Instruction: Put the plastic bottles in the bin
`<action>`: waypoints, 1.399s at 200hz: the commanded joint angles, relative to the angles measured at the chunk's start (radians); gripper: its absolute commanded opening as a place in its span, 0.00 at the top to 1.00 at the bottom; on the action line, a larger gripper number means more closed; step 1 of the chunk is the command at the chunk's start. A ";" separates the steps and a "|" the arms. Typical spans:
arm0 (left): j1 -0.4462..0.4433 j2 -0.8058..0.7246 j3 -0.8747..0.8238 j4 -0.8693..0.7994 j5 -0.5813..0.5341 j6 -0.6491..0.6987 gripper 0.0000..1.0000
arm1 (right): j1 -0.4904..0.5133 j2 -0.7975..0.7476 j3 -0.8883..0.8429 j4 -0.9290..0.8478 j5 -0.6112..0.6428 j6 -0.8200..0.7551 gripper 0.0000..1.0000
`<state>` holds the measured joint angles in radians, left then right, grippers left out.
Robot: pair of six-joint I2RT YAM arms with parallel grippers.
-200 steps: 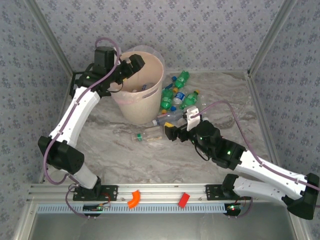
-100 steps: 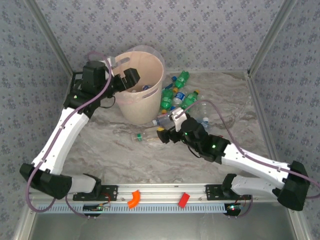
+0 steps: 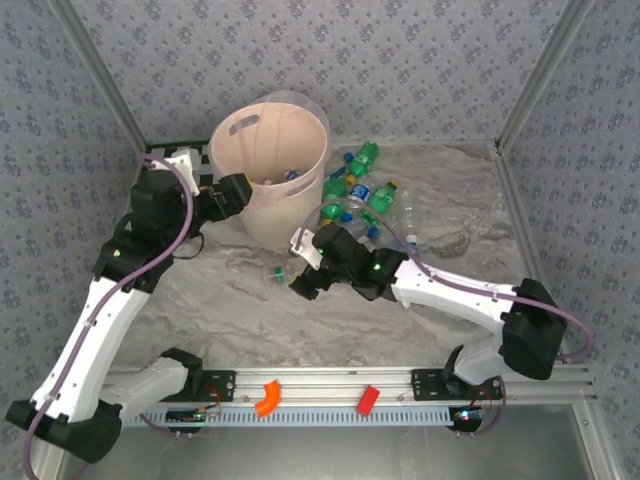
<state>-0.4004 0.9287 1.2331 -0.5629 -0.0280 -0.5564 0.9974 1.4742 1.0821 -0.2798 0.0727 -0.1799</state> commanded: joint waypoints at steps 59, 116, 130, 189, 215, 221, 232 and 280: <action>-0.001 -0.155 -0.036 -0.061 -0.149 0.067 0.00 | -0.027 0.214 0.143 -0.077 -0.003 -0.140 0.01; -0.002 -0.168 -0.035 -0.073 -0.149 0.081 0.00 | -0.075 0.310 0.189 -0.062 -0.066 -0.139 0.00; -0.001 -0.164 -0.033 -0.072 -0.147 0.082 0.00 | -0.091 0.330 0.194 -0.054 -0.083 -0.143 0.00; -0.001 -0.159 -0.030 -0.072 -0.144 0.091 0.00 | -0.098 0.398 0.217 -0.077 -0.084 -0.156 0.02; -0.001 -0.156 -0.033 -0.067 -0.145 0.089 0.00 | -0.075 0.379 0.192 -0.070 -0.080 -0.150 0.02; 0.000 -0.153 -0.034 -0.066 -0.142 0.087 0.00 | -0.072 0.376 0.186 -0.069 -0.079 -0.145 0.02; -0.001 -0.152 -0.035 -0.063 -0.141 0.087 0.00 | -0.067 0.371 0.175 -0.076 -0.080 -0.135 0.04; -0.001 -0.147 -0.035 -0.051 -0.137 0.082 0.00 | -0.021 0.332 0.141 -0.080 -0.073 -0.103 0.08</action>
<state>-0.4004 0.7807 1.2003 -0.6292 -0.1658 -0.4862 0.9497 1.8526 1.2419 -0.3378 0.0025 -0.3035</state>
